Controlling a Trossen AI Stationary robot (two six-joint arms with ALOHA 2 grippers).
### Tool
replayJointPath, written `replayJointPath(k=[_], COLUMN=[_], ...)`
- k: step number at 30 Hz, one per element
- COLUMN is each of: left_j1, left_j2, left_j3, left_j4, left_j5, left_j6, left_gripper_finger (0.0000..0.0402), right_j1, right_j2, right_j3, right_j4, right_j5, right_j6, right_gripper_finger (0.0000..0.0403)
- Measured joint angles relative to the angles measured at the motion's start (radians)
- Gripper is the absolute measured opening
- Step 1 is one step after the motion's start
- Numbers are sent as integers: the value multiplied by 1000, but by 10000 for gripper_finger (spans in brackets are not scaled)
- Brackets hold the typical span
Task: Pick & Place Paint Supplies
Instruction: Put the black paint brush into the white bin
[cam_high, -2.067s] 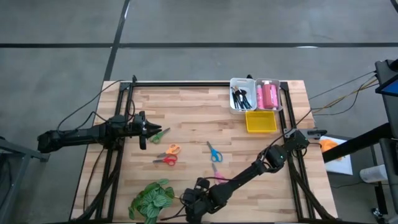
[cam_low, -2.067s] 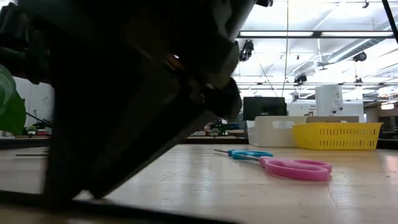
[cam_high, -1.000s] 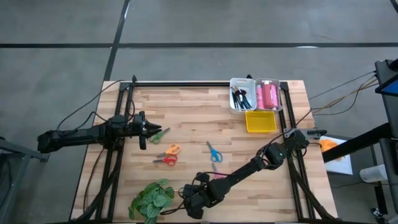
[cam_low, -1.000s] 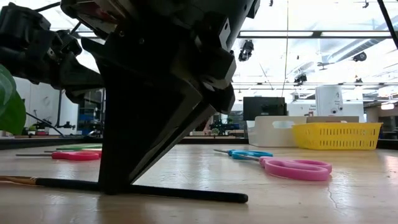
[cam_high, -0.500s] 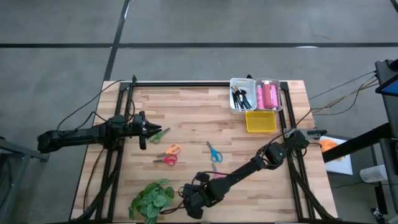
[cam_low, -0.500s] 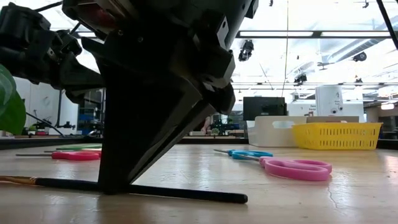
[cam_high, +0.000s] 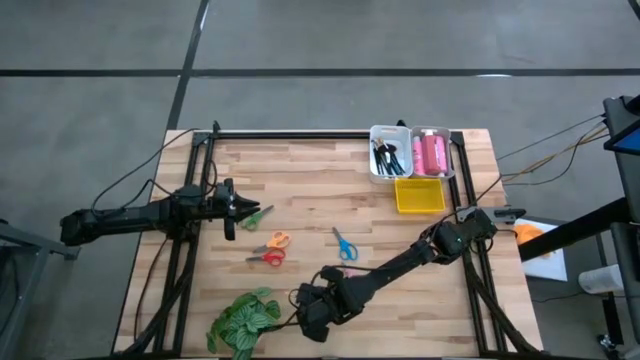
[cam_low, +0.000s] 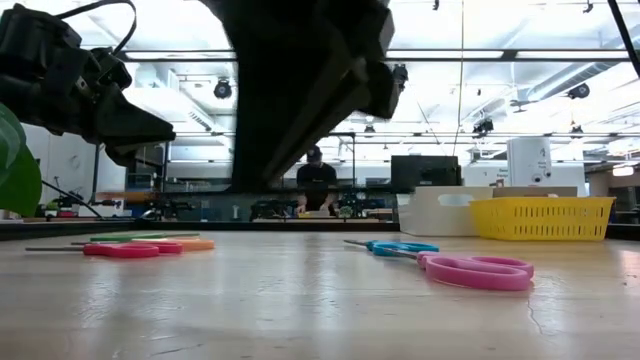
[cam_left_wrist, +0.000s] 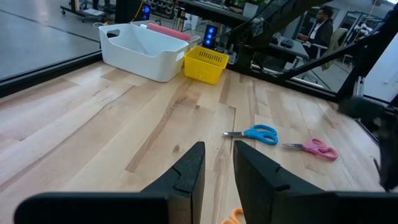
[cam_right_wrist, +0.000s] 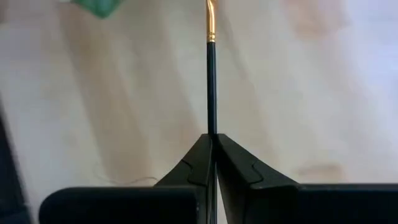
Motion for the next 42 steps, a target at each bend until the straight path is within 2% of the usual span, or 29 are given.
replayJointPath(k=[11, 17, 25, 34, 42], left_j1=[0, 0, 0, 0, 0], left_j2=[7, 15, 18, 20, 19], left_j3=[0, 0, 0, 0, 0], left_j4=[0, -2, -1, 0, 0], left_j5=[0, 0, 0, 0, 0], left_j6=[0, 0, 0, 0, 0], left_gripper_finger=[87, 87, 87, 87, 87], right_j1=[-34, -64, -151, -295, -433], right_j2=[-154, -277, -479, -728, -956], right_j3=[0, -22, -103, -302, -586], right_j4=[-117, -134, -134, -114, 68], right_j5=[158, 249, 271, 274, 265], right_j6=[85, 39, -69, -155, -242], right_gripper_finger=[12, 12, 12, 12, 12])
